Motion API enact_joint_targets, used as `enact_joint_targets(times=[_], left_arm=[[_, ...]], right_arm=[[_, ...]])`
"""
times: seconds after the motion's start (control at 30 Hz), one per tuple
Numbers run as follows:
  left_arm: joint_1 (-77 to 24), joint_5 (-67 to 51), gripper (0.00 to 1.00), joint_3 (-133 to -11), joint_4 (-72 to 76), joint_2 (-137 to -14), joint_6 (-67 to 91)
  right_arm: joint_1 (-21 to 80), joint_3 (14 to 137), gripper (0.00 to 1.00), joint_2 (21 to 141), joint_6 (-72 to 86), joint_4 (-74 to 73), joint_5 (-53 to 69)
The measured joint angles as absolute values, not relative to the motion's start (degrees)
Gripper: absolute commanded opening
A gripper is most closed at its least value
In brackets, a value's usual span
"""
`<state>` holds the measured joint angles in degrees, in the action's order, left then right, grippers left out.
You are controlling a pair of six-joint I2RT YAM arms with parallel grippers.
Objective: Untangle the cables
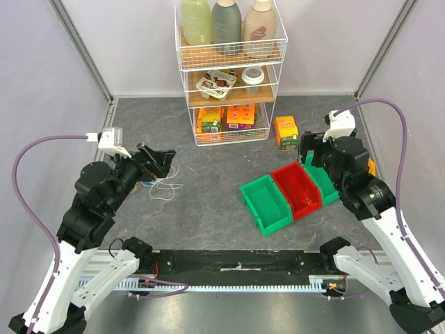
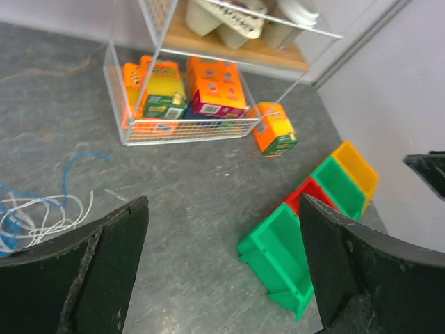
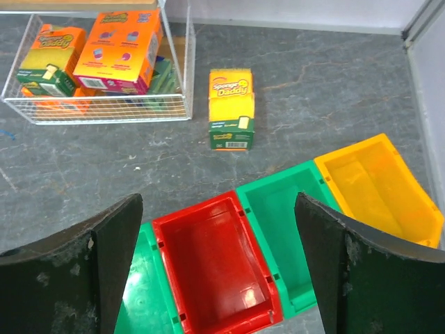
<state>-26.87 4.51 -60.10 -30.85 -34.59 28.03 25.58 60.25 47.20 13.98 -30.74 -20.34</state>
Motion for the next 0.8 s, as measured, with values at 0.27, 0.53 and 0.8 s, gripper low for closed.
enact_joint_targets(times=[0.27,0.53,0.8], left_arm=[[-25.2,16.1,0.98,-58.1,-38.0,-46.0,38.4],[2.7,1.2,0.97,-51.6,-37.9,-52.2,42.9],[10.7,-3.7,0.92,-41.8,-32.6,-58.0,51.0]], right_arm=[[28.8,58.0,0.98,50.4,17.0,-28.1,-9.8],[49.9,53.7,0.98,61.9,21.0,-20.2,-5.7],[60.8,53.3,0.98,65.3,23.0,-16.0,-7.7]])
